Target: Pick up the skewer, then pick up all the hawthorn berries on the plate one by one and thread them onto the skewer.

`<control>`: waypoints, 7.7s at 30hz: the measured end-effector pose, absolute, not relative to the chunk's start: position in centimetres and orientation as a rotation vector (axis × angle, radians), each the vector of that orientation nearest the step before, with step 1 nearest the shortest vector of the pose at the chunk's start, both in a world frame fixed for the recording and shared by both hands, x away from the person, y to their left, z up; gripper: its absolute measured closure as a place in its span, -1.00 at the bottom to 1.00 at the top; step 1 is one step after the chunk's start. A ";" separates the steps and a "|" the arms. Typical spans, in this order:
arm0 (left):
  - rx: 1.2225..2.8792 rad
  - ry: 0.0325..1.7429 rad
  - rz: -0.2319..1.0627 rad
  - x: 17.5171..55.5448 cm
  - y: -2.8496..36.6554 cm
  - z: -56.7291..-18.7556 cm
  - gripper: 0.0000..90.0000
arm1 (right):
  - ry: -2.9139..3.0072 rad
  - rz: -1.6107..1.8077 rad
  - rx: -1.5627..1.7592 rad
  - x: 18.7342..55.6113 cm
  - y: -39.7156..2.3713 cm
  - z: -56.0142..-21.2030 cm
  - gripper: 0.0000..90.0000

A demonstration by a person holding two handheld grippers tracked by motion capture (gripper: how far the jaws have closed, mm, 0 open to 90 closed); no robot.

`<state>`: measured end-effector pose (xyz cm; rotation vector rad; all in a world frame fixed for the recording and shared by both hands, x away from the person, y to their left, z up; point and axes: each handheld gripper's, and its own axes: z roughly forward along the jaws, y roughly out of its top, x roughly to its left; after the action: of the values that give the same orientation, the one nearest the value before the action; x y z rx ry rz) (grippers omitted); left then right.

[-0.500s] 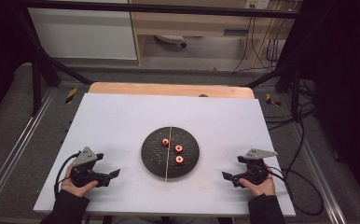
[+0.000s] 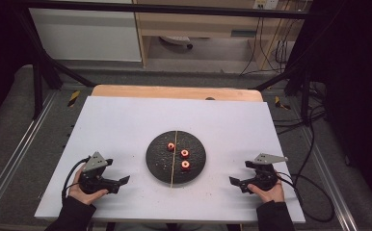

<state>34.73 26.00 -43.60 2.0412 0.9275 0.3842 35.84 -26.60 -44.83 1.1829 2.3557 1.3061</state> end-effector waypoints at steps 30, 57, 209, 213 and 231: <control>2.042 0.880 0.345 35.0 20.1 -40.8 0.32 | 2.362 1.295 1.186 35.9 -26.3 -44.8 -0.97; 2.158 0.775 0.192 36.1 11.0 -42.1 0.99 | 2.368 1.287 1.186 35.9 -26.3 -44.8 -0.97; 2.059 0.912 0.283 33.6 24.8 -42.7 0.95 | 2.573 0.926 1.159 40.0 -15.5 -39.2 -0.96; 2.067 0.902 0.289 33.5 24.8 -42.8 0.95 | 2.622 0.892 1.112 40.6 -13.2 -38.5 -0.86; 2.081 0.899 0.294 33.5 24.6 -42.9 0.95 | 2.818 0.732 1.063 42.8 -8.4 -39.2 -0.36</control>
<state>33.49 24.63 -42.93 2.0806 0.8991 0.2941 42.78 -8.37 -39.19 1.0633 2.8179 0.7321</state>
